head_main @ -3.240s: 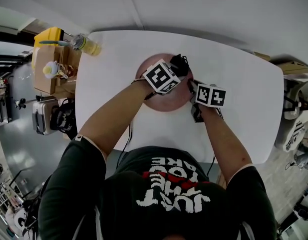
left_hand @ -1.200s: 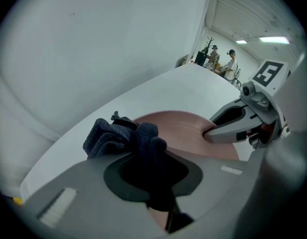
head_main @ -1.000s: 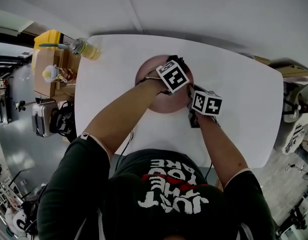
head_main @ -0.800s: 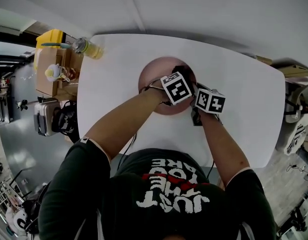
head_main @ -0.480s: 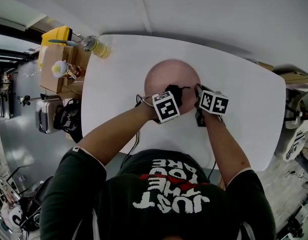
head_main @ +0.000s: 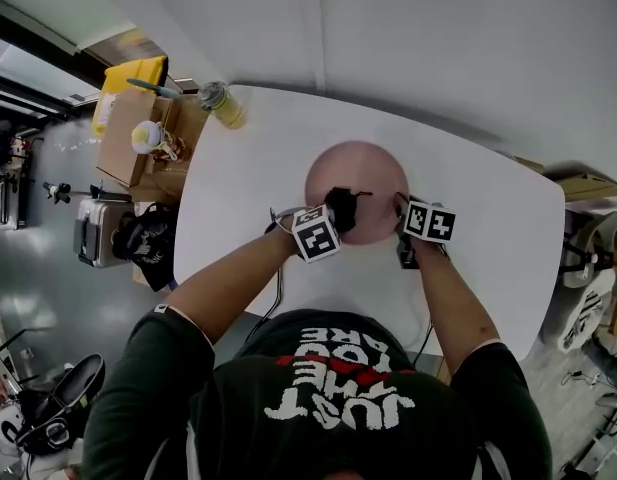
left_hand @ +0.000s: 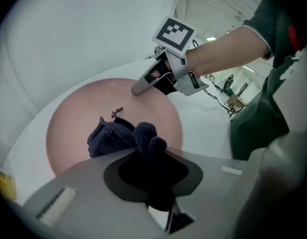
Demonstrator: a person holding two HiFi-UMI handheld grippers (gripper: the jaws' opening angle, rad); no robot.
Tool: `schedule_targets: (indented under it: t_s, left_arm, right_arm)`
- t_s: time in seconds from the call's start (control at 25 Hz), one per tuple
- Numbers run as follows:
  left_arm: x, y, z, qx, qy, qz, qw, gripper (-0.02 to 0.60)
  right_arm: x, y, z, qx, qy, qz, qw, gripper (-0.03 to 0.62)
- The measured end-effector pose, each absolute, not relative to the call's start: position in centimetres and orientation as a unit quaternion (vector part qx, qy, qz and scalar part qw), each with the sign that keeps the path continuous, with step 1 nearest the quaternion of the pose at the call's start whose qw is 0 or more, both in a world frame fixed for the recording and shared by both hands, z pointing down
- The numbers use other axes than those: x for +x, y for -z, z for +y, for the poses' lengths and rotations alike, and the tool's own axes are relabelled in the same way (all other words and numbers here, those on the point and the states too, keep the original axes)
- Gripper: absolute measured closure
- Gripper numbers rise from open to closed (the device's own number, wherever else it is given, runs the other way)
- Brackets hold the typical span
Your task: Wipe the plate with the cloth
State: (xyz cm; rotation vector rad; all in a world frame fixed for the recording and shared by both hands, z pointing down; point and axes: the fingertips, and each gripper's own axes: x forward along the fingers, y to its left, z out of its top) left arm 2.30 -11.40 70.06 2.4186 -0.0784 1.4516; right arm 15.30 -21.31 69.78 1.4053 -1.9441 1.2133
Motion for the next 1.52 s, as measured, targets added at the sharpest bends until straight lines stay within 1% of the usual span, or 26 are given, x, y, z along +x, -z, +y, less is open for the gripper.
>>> schedule_targets:
  t_s: [0.04,0.12,0.24,0.36,0.44,0.52,0.68,0.76,0.84,0.92,1.08,1.24,1.32,1.4,1.52]
  left_arm:
    - [2.3,-69.9,-11.5,0.852,-0.497,-0.034,0.158,0.522]
    - [2.3,-68.9,-12.1,0.871,-0.459,-0.055,0.168,0.522]
    - [2.2,-64.7,-14.2,0.903,-0.357,-0.105,0.214,0.522]
    - [0.5,-59.3,-16.9,0.922,-0.267,-0.147,0.238,0.522]
    - [-1.6,-55.6,-18.2,0.93,-0.221,-0.167,0.241,0.522]
    - [-3.7,-51.8,-19.7,0.935,-0.165,-0.191,0.251,0.522]
    - [-7.4,-43.8,-22.6,0.935,-0.031,-0.225,0.273,0.522]
    - [-8.4,-40.4,-23.7,0.938,0.003,-0.225,0.262,0.523]
    - [-8.4,-37.8,-24.6,0.946,0.006,-0.218,0.239,0.522]
    - [-7.5,-35.7,-25.7,0.957,-0.011,-0.205,0.206,0.522]
    - [-3.0,-32.6,-26.6,0.977,-0.1,-0.148,0.113,0.522]
    - [2.8,-32.4,-25.7,0.977,-0.193,-0.079,0.043,0.522]
    - [4.8,-32.5,-25.1,0.972,-0.224,-0.062,0.012,0.522]
    - [6.0,-32.0,-24.7,0.971,-0.229,-0.069,-0.007,0.522]
    - [7.1,-30.9,-22.8,0.973,-0.212,-0.093,-0.025,0.522]
  right_arm:
    - [15.3,-69.8,-21.4,0.508,-0.452,-0.701,0.217,0.553]
    - [15.4,-69.9,-21.5,0.503,-0.49,-0.689,0.18,0.563]
    - [15.6,-69.7,-21.0,0.497,-0.523,-0.681,0.125,0.579]
    - [16.7,-68.2,-20.7,0.494,-0.511,-0.695,0.109,0.579]
    - [17.9,-66.1,-20.6,0.49,-0.498,-0.71,0.089,0.579]
    - [19.6,-63.4,-20.9,0.489,-0.489,-0.72,0.055,0.579]
    - [22.8,-56.3,-21.9,0.459,-0.46,-0.758,-0.05,0.579]
    - [23.4,-52.5,-22.2,0.437,-0.428,-0.787,-0.081,0.579]
    - [23.1,-49.2,-22.4,0.424,-0.387,-0.817,-0.065,0.579]
    - [21.9,-46.9,-22.4,0.415,-0.343,-0.843,-0.015,0.579]
    - [17.5,-44.5,-22.4,0.39,-0.286,-0.872,0.074,0.579]
    - [13.4,-43.4,-22.0,0.364,-0.258,-0.887,0.118,0.579]
    - [12.3,-43.6,-21.7,0.362,-0.247,-0.888,0.14,0.579]
    - [12.4,-43.9,-22.0,0.379,-0.256,-0.879,0.138,0.579]
    - [15.0,-44.6,-23.4,0.441,-0.319,-0.834,0.085,0.579]
